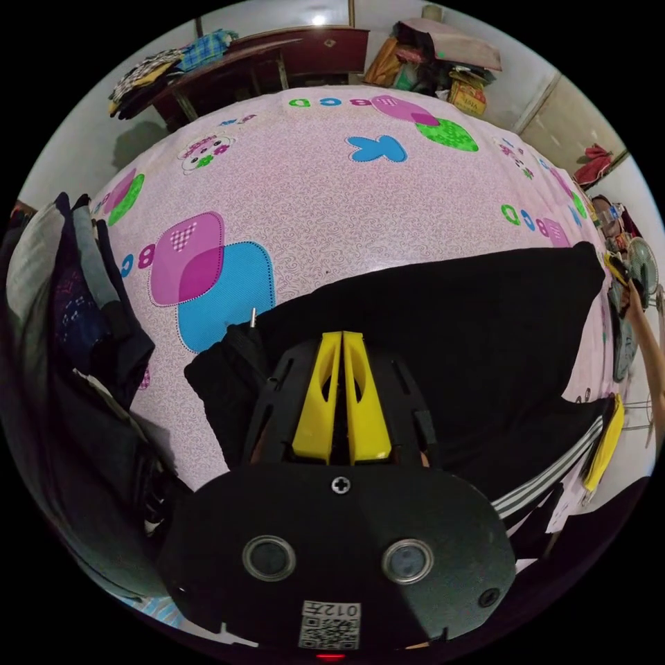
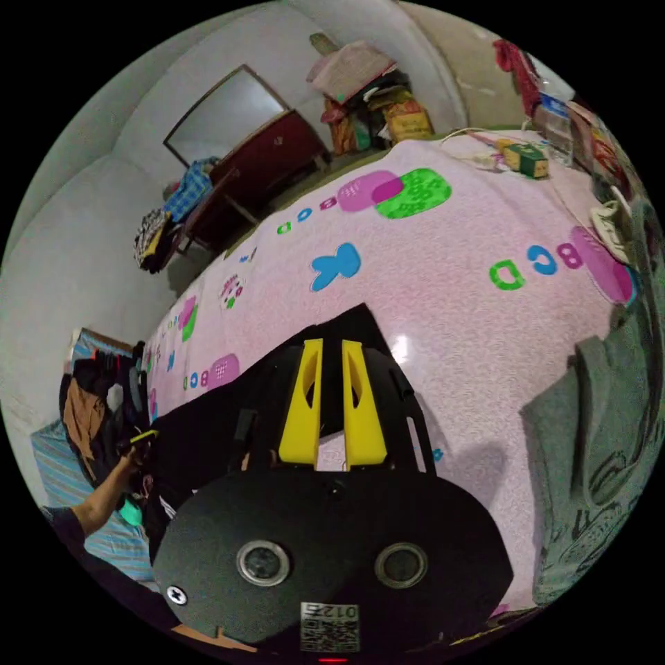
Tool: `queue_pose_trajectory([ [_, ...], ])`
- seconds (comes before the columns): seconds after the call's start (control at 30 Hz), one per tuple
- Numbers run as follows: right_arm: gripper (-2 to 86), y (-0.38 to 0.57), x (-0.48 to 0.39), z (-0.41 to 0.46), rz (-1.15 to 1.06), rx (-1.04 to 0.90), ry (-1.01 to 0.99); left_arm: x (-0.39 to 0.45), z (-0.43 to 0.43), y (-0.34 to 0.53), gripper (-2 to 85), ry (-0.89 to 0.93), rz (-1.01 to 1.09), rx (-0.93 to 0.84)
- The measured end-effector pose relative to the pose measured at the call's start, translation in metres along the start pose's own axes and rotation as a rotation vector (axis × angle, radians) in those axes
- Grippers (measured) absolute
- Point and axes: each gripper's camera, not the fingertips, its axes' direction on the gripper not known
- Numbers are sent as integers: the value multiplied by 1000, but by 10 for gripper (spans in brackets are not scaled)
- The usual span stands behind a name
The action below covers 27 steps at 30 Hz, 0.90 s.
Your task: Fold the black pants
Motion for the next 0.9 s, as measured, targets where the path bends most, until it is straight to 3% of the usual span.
queue_pose_trajectory([
  [0.1, 1, -3, -15, 25, -15, -7, 153, 6, 1, 7, 3, -19, -11, 25],
  [0.4, -9, -23, -18, 43, 198, 50, 231, 28, 5, 17, 3, -118, 37, 55],
  [0.57, -9, 10, -52, 37, 43, 79, 100, 29, -2, 28, 4, -85, 41, 27],
  [0.67, -9, 39, -83, 48, -131, -56, -22, 37, -14, 56, 5, -21, 44, 39],
  [0.77, -9, 58, -108, 67, -284, -160, 54, 42, -12, 84, 5, -60, 72, 10],
  [0.9, -10, 58, -102, 83, -238, -152, 67, 26, 4, 105, 1, -51, 27, -41],
])
